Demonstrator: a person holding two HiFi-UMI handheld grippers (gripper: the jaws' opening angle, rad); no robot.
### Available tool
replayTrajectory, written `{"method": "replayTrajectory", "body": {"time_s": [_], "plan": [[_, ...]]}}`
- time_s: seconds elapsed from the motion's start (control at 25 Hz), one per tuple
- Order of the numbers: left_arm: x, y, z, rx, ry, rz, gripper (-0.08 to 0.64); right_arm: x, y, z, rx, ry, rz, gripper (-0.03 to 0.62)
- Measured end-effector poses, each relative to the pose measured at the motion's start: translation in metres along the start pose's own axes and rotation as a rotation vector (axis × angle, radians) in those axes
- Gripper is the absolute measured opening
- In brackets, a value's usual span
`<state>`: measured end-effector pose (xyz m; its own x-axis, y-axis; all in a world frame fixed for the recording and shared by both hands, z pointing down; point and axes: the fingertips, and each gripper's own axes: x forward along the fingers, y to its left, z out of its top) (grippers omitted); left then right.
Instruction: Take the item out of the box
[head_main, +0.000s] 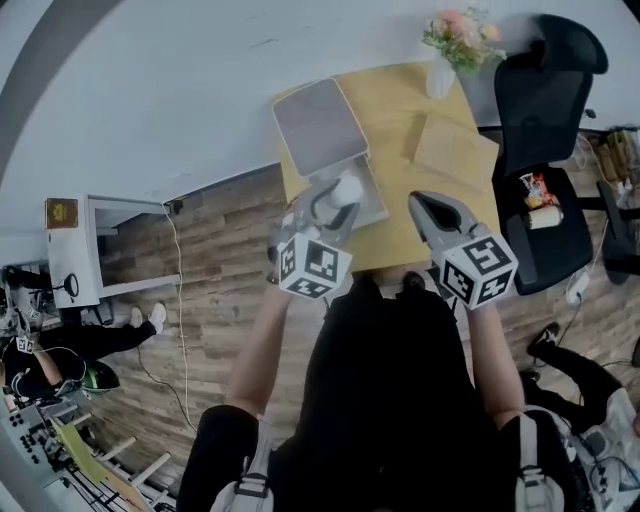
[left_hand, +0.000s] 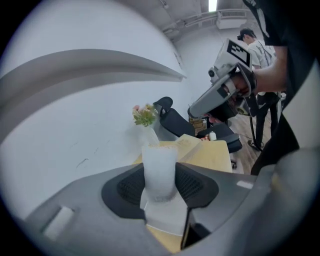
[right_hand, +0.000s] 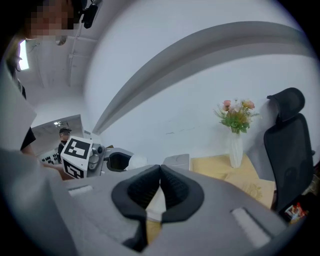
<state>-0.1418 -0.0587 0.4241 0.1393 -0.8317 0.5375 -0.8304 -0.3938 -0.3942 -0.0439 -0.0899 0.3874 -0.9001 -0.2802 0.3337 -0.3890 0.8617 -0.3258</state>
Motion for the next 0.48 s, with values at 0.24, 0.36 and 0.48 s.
{"method": "replayTrajectory", "body": {"time_s": [0.24,0.36,0.48], "plan": [[-0.018,-0.002,0.034,-0.131,-0.068,0.11,0.186,-0.014,-0.007,0.017,-0.04,-0.014,0.071,0.003],[-0.025,-0.01,0.045,-0.187,-0.087,0.141,0.186,-0.023,-0.014,0.022,-0.053,-0.019,0.093,0.003],[-0.034,-0.016,0.059,-0.232,-0.127,0.177,0.186,-0.031,-0.018,0.025,-0.073,-0.021,0.12,0.003]]}}
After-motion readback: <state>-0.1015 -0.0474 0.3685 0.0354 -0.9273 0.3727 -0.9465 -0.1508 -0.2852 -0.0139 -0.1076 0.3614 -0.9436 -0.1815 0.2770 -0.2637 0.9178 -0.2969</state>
